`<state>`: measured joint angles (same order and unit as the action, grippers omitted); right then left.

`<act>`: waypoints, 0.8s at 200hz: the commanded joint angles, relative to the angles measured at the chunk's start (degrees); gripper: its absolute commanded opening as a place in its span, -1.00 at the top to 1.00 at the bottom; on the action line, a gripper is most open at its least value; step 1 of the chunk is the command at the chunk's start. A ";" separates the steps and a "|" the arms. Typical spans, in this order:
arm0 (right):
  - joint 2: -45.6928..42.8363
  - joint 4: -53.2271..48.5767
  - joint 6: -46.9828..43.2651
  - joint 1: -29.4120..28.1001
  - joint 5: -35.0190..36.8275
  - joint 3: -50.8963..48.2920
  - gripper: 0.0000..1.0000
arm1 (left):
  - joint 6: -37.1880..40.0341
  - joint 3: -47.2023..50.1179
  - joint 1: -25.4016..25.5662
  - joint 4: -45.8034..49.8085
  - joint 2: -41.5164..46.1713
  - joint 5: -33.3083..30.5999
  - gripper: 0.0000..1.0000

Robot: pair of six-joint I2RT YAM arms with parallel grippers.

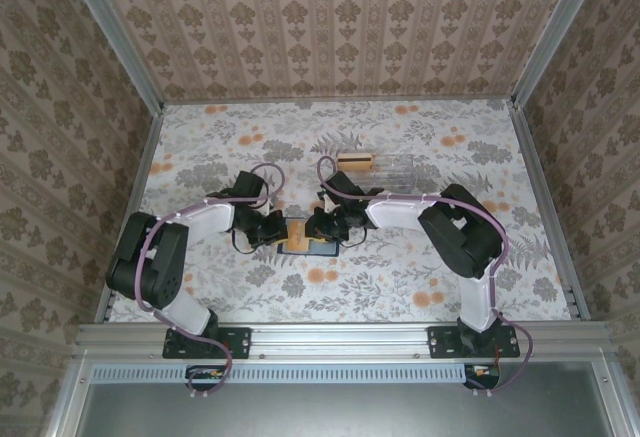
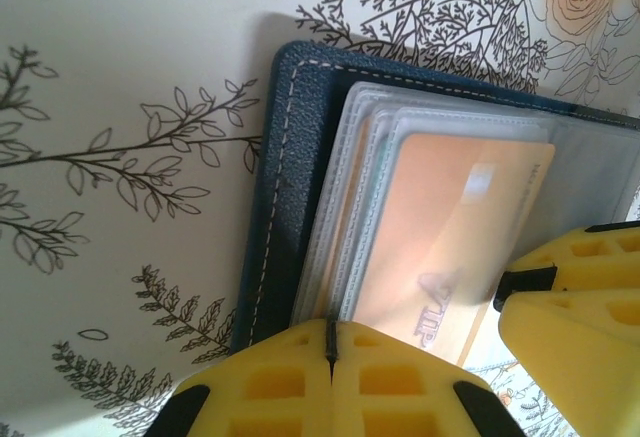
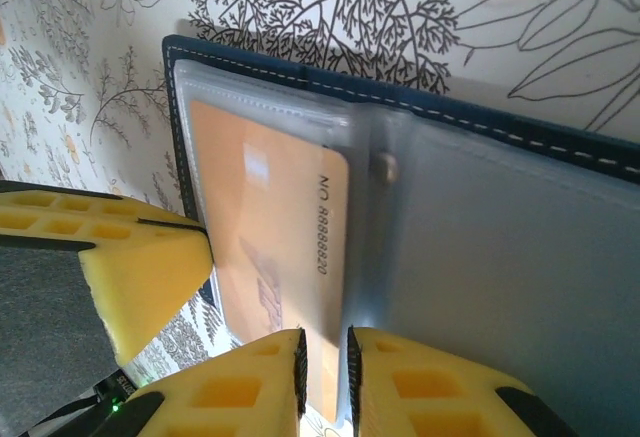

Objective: Take the credit cards out of the card holder

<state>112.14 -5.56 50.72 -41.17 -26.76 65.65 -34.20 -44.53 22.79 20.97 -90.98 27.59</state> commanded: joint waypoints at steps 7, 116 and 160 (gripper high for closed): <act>1.50 -1.31 -0.82 -0.40 0.84 1.24 0.57 | 1.24 0.69 0.15 0.90 -1.91 -1.84 1.00; 0.27 -2.77 -1.41 0.18 1.58 0.31 1.00 | 1.48 0.09 0.15 2.93 -2.54 -3.42 1.00; -1.67 -3.36 -2.03 1.17 1.97 -1.78 1.00 | 1.46 0.07 -0.15 3.38 -2.63 -3.89 1.00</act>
<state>112.66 -6.28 49.60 -40.75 -26.52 65.69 -34.17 -44.77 22.83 21.06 -91.39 27.35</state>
